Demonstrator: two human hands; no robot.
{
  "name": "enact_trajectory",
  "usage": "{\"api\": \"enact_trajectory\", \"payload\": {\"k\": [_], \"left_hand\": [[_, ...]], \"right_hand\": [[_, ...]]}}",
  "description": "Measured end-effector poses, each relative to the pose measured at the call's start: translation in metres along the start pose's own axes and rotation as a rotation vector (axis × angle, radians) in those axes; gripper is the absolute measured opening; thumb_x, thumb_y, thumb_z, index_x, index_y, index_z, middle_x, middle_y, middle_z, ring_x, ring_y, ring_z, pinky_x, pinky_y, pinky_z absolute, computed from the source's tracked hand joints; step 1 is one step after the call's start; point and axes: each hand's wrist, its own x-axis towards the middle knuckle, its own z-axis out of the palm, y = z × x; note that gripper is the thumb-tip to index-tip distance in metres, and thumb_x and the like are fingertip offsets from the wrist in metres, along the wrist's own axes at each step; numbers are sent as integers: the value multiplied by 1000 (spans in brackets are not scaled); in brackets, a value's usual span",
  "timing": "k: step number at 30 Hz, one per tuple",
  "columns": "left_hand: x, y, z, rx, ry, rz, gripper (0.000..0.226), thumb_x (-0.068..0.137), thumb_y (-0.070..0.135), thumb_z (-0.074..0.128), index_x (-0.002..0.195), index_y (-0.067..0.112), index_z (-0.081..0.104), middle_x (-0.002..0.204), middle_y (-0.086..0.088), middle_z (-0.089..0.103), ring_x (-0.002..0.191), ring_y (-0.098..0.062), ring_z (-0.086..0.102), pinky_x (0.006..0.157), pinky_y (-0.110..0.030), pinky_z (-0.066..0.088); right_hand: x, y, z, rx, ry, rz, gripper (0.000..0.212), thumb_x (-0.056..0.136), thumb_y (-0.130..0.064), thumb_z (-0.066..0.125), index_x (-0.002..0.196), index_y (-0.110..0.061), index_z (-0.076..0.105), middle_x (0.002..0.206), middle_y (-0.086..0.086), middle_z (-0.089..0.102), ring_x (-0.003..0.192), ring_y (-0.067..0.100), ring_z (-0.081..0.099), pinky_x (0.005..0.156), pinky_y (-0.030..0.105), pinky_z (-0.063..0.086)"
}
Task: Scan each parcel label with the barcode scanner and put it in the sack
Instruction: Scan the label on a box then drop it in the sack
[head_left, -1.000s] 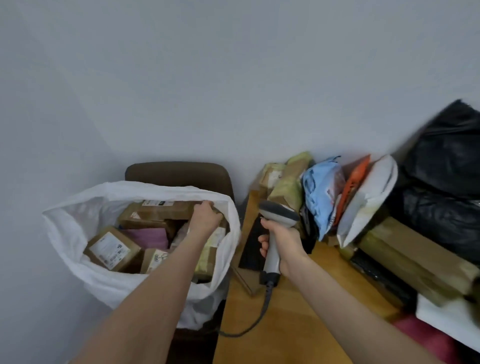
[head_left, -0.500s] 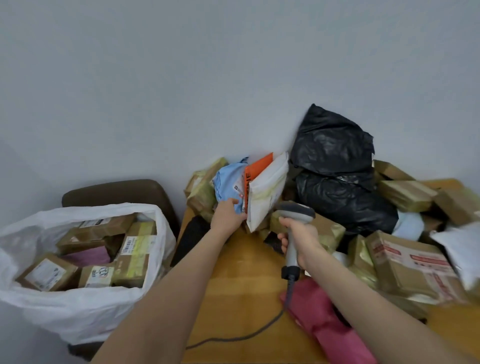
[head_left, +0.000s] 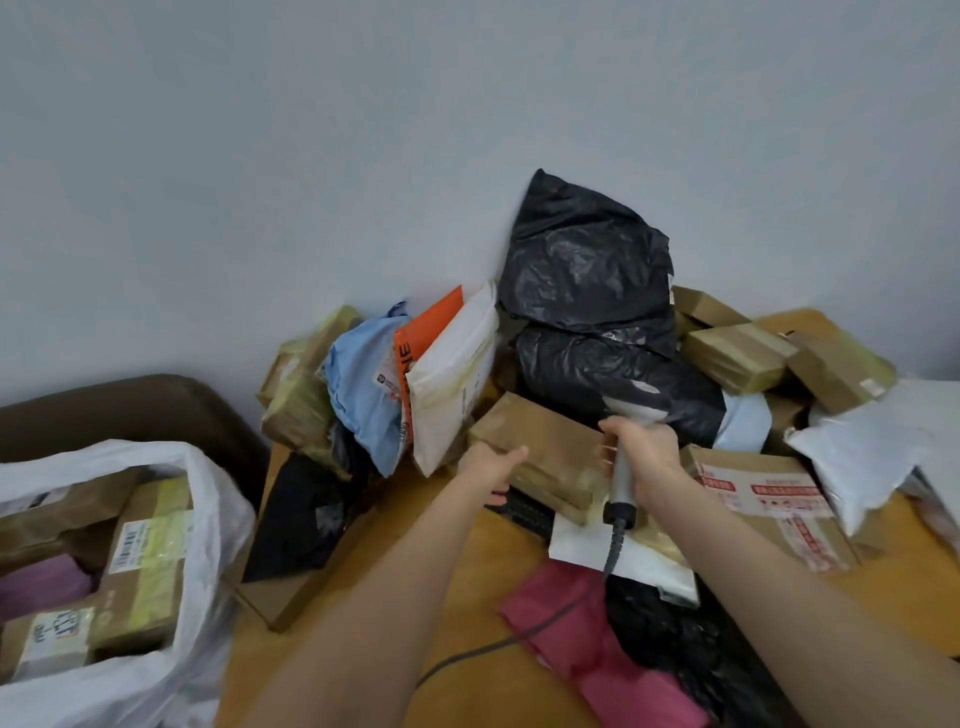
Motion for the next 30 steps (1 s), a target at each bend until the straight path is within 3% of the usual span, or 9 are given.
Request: {"api": "enact_trajectory", "payload": {"k": [4, 8, 13, 17, 20, 23, 26, 28, 30], "left_hand": [[14, -17, 30, -317, -82, -195, 85, 83, 53, 66, 147, 12, 28, 142, -20, 43, 124, -31, 50, 91, -40, 53], [26, -22, 54, -585, -106, -273, 77, 83, 45, 70, 143, 13, 33, 142, -22, 38, 129, -35, 44, 95, -49, 49], [11, -23, 66, -725, -3, -233, 39, 82, 23, 76, 110, 8, 53, 104, -14, 55, 108, -31, 54, 94, -48, 51], [-13, -18, 61, -546, 192, -123, 35, 78, 20, 79, 105, 8, 59, 106, -10, 63, 100, -26, 60, 82, -40, 57], [-34, -11, 57, -382, 298, 3, 68, 72, 22, 83, 129, 7, 50, 119, -7, 61, 100, -24, 62, 71, -34, 57], [-59, -3, 53, -131, 398, 182, 91, 69, 18, 84, 144, 11, 32, 135, -5, 50, 118, -24, 54, 87, -32, 52], [-77, 4, 48, 73, 449, 413, 95, 68, 10, 84, 146, 14, 30, 134, -2, 40, 125, -19, 43, 94, -23, 43], [-86, 10, 43, 198, 474, 530, 92, 68, 6, 83, 141, 28, 31, 126, 0, 33, 120, -19, 44, 83, -8, 41], [-95, 15, 38, 397, 558, 613, 90, 71, 4, 79, 138, 40, 29, 123, 1, 30, 115, -20, 45, 76, -10, 40]], "right_hand": [[39, 11, -2, -134, 5, -1, 34, 79, -19, 75, 104, -2, 61, 88, 13, 63, 85, 32, 62, 78, 41, 53], [60, 18, -3, -125, -87, 103, 20, 82, -12, 72, 95, -2, 61, 83, 15, 62, 68, 26, 59, 62, 35, 51], [63, 20, -20, -21, -139, 157, 32, 85, -14, 72, 110, -2, 55, 83, 10, 58, 67, 22, 57, 58, 31, 50], [51, -4, -43, 176, -223, 206, 39, 86, -23, 73, 115, -6, 53, 94, 10, 57, 73, 25, 60, 64, 34, 55], [41, -24, -59, 227, -321, 226, 41, 87, -29, 72, 117, -8, 56, 100, 12, 58, 82, 29, 61, 67, 38, 56], [30, -36, -72, 242, -404, 241, 46, 86, -33, 72, 123, -9, 58, 114, 16, 60, 98, 35, 63, 62, 39, 54], [23, -40, -81, 278, -497, 299, 48, 88, -39, 69, 124, -9, 57, 120, 21, 60, 106, 40, 62, 79, 46, 54], [20, -40, -86, 332, -547, 367, 52, 87, -43, 69, 123, -7, 59, 118, 21, 63, 106, 39, 63, 93, 49, 51], [16, -40, -91, 369, -559, 423, 51, 84, -45, 70, 117, -7, 63, 114, 19, 67, 105, 36, 64, 94, 48, 51]]}}
